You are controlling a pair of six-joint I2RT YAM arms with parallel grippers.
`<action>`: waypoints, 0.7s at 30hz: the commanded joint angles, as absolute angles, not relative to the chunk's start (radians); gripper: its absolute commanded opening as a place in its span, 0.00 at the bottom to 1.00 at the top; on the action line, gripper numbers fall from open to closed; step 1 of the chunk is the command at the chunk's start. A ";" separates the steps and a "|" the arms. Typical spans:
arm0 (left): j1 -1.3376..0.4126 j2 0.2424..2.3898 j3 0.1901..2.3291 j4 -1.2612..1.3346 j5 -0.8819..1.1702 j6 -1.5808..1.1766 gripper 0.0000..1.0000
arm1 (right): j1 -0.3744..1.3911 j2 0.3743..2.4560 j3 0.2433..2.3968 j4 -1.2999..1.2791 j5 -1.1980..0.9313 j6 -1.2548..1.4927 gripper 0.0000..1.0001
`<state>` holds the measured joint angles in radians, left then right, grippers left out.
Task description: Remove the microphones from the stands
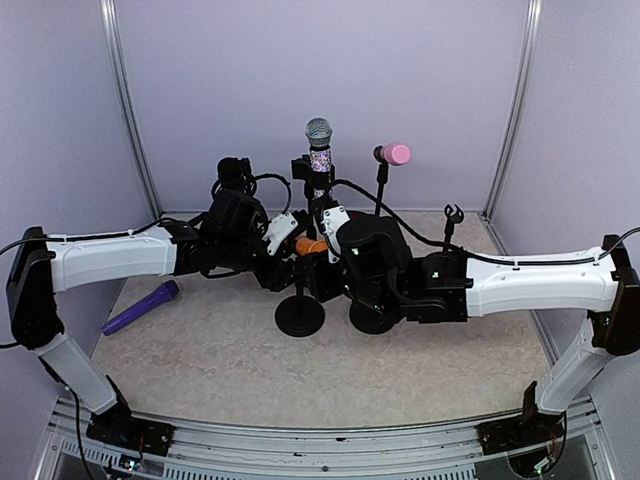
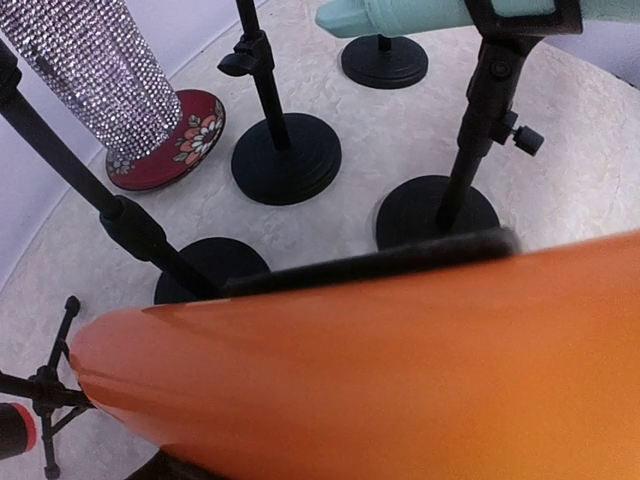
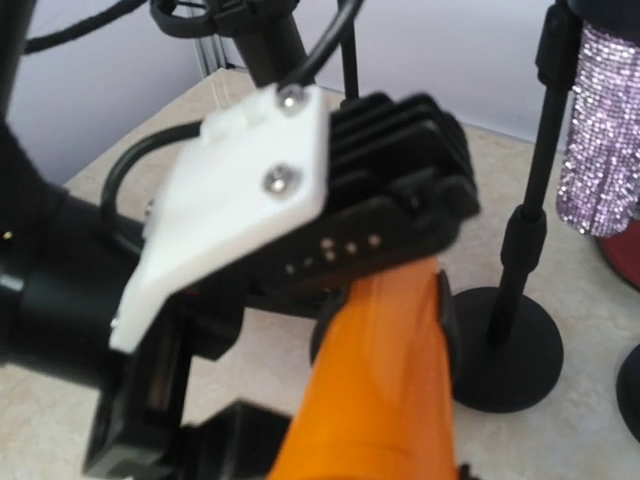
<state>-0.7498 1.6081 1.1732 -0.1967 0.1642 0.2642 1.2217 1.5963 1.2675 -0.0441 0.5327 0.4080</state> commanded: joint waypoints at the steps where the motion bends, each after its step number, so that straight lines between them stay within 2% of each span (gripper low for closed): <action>1: -0.755 1.618 1.178 -0.123 0.123 0.245 0.59 | 1.235 1.525 1.248 0.087 0.472 0.453 0.00; 9: -0.755 1.598 1.145 -0.134 0.169 0.288 0.35 | 1.235 1.500 1.243 0.076 0.420 0.495 0.00; 11: -0.753 1.593 1.137 -0.129 0.164 0.291 0.24 | 1.234 1.498 1.247 0.067 0.420 0.490 0.00; 14: -0.747 1.584 1.114 -0.110 0.139 0.286 0.02 | 1.235 1.484 1.245 0.058 0.415 0.486 0.00; 21: -0.716 1.570 1.076 -0.077 0.075 0.268 0.00 | 1.246 1.418 1.221 0.003 0.413 0.466 0.00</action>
<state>-0.7589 1.5810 1.1088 -0.1196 0.1871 0.2691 1.2198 1.5307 1.2240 -0.0383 0.4664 0.4580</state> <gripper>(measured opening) 0.213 0.480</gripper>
